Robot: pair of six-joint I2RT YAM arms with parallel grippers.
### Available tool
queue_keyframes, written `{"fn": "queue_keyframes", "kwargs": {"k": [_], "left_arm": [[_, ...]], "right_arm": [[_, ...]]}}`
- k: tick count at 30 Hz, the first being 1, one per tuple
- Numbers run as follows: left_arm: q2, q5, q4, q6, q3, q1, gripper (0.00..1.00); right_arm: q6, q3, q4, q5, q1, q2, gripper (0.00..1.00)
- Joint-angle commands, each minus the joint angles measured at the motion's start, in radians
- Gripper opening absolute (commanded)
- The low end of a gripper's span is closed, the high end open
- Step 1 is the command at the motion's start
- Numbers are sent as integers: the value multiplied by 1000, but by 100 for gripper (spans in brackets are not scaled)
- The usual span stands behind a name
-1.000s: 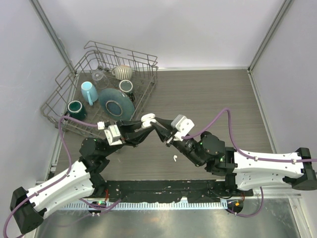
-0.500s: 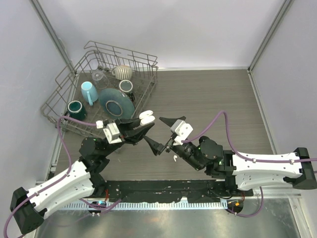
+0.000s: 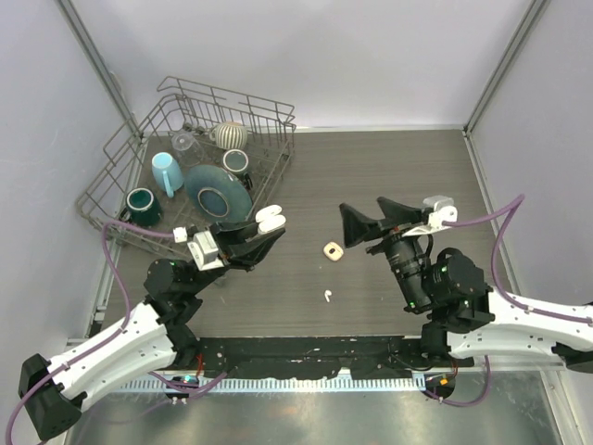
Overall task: Insert the wireless bluetooth earbuds into the charging case
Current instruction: Place the earbud in the charging case, then pick up the earbud from the center of the board.
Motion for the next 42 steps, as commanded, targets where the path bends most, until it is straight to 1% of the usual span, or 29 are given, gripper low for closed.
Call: {"fn": "queue_keyframes", "kwargs": {"k": [1, 3, 4, 6, 7, 10, 13, 14, 15, 16, 17, 18, 19, 23, 25, 27, 29, 30, 31, 34, 35, 37, 42], "left_arm": [[-14, -13, 20, 22, 1, 2, 0], [-14, -13, 14, 22, 4, 4, 0], [-15, -11, 5, 19, 6, 2, 0], [-20, -8, 0, 16, 14, 4, 0], [-23, -8, -4, 13, 14, 4, 0], [-26, -10, -7, 9, 18, 4, 0], [-23, -11, -13, 11, 21, 4, 0], [-21, -13, -13, 11, 23, 2, 0], [-21, -13, -13, 11, 24, 4, 0], [-21, -13, -13, 11, 24, 4, 0], [-24, -11, -15, 9, 27, 2, 0], [-24, -11, -18, 8, 31, 2, 0], [-29, -11, -29, 6, 32, 2, 0], [-44, 0, -56, 8, 37, 2, 0], [-56, -7, -61, 9, 31, 2, 0], [-66, -13, -62, 9, 26, 2, 0], [-72, -13, -70, 11, 24, 4, 0], [-76, -14, -76, 12, 24, 2, 0], [-75, -19, -78, 17, 23, 2, 0], [-73, -23, -78, 19, 18, 2, 0], [-72, -23, -78, 19, 18, 2, 0], [-66, -23, -76, 19, 17, 4, 0], [-60, -25, -73, 19, 15, 4, 0]], "right_arm": [[295, 19, -334, 218, -75, -35, 94], [390, 28, -448, 224, -108, -44, 94], [480, 33, -547, 223, -118, -52, 94], [574, 59, -660, 223, -138, -52, 94], [616, 68, -753, 207, -161, -51, 94], [696, 114, -908, 109, -213, -13, 94], [765, 189, -1067, -25, -265, 93, 94], [776, 223, -1099, -68, -317, 160, 94], [777, 235, -1142, -169, -345, 191, 94], [777, 254, -1157, -217, -372, 216, 94], [783, 261, -1168, -253, -424, 248, 94], [791, 266, -1177, -317, -441, 288, 94], [796, 272, -1176, -336, -451, 302, 94], [878, 291, -1150, -408, -455, 317, 94], [848, 274, -1107, -493, -455, 310, 94], [866, 251, -1089, -506, -455, 301, 94], [869, 186, -1053, -575, -455, 282, 94], [874, 162, -1009, -602, -455, 273, 94], [889, 110, -990, -627, -455, 264, 93], [906, 23, -915, -745, -455, 268, 87], [943, 5, -906, -754, -455, 278, 84], [972, -30, -897, -758, -452, 294, 82], [984, -27, -910, -719, -437, 363, 76]]}}
